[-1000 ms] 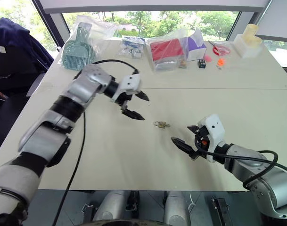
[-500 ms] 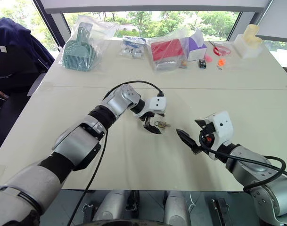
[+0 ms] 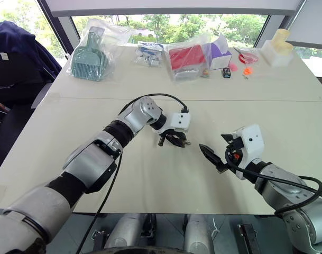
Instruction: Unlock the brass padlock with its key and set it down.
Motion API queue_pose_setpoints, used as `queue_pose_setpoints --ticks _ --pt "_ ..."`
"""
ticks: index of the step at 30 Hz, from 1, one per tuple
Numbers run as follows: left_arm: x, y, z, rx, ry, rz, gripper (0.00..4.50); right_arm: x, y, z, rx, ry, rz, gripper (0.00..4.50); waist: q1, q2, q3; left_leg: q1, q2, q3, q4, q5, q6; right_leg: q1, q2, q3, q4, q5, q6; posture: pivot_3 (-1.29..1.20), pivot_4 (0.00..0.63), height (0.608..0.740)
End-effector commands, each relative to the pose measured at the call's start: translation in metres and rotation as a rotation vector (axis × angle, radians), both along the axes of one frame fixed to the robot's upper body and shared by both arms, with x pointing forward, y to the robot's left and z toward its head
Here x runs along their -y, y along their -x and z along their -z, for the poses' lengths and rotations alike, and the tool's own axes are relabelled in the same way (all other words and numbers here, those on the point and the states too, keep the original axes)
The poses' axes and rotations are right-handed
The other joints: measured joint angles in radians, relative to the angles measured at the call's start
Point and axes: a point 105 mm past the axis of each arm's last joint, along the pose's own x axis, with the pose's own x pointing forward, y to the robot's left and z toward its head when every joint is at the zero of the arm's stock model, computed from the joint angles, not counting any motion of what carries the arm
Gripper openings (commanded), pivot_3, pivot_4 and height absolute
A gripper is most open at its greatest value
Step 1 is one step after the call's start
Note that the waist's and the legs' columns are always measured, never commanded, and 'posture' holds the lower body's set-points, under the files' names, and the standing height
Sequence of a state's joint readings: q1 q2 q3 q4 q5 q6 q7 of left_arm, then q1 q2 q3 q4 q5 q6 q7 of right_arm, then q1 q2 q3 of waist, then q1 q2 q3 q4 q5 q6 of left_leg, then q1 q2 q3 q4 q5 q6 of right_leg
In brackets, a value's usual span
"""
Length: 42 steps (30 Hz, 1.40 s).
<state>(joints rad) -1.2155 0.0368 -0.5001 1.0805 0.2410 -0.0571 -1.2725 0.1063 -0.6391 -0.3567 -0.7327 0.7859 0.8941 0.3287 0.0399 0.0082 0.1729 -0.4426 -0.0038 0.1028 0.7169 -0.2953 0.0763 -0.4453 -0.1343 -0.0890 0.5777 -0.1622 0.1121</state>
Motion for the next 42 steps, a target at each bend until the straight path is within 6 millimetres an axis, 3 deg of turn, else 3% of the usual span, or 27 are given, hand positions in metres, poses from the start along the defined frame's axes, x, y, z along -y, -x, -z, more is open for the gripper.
queue_pose_setpoints --ticks 1,3,6,11,20,33,36,42 --pt "-0.008 -0.009 -0.001 0.078 0.018 -0.031 0.72 -0.005 0.002 -0.01 0.015 -0.022 -0.038 4.5 -0.001 0.0 0.0 0.0 0.0 0.0 0.0 0.0 0.0 0.0 0.0 0.0 0.0 0.0 0.0 0.0 0.15 0.735" --pt "-0.005 -0.012 -0.02 0.11 0.121 -0.033 0.72 -0.009 0.001 -0.015 0.005 -0.078 -0.061 4.5 -0.001 0.0 0.0 0.0 0.0 0.0 0.0 0.0 0.0 0.0 0.0 0.0 0.0 0.0 0.0 0.0 0.15 0.735" --pt "-0.008 -0.008 -0.077 0.17 0.399 0.019 0.72 -0.017 -0.004 -0.03 0.012 -0.195 -0.108 4.5 -0.006 0.0 0.0 0.0 0.001 0.0 0.0 0.0 0.0 -0.002 0.0 0.0 0.001 0.0 0.0 0.0 0.15 0.735" --pt "-0.027 0.003 -0.121 0.316 0.574 0.058 0.72 -0.029 -0.009 -0.049 0.008 -0.331 -0.187 4.5 0.001 0.001 0.0 -0.002 0.001 0.0 -0.001 0.0 -0.001 -0.004 0.0 0.0 0.002 0.0 0.0 0.0 0.15 0.735" --pt "-0.035 0.019 -0.145 0.445 0.696 0.047 0.72 -0.04 -0.026 -0.084 0.05 -0.578 -0.249 4.5 -0.001 0.001 0.0 0.0 0.0 0.0 0.0 0.0 -0.001 0.0 0.0 0.0 0.002 0.001 0.0 0.0 0.15 0.735" --pt "-0.03 0.032 -0.146 0.46 0.717 0.093 0.72 -0.041 -0.036 -0.087 0.053 -0.699 -0.231 4.5 -0.002 0.001 0.0 0.0 0.0 0.001 0.0 0.001 0.0 0.001 0.001 0.0 0.002 0.002 0.003 0.0 0.15 0.735" --pt "-0.028 0.034 -0.147 0.463 0.721 0.103 0.72 -0.047 -0.039 -0.087 0.048 -0.7 -0.232 3.69 -0.004 0.001 0.0 0.0 0.0 0.001 0.0 0.001 0.0 0.001 0.001 0.0 0.002 0.002 0.003 0.0 0.15 0.735" --pt "-0.027 0.038 -0.15 0.48 0.728 0.114 0.72 -0.052 -0.042 -0.089 0.048 -0.715 -0.231 0.62 -0.003 0.001 0.0 0.0 0.0 0.001 0.0 0.001 0.0 0.001 0.001 0.0 0.002 0.002 0.003 0.0 0.15 0.735"
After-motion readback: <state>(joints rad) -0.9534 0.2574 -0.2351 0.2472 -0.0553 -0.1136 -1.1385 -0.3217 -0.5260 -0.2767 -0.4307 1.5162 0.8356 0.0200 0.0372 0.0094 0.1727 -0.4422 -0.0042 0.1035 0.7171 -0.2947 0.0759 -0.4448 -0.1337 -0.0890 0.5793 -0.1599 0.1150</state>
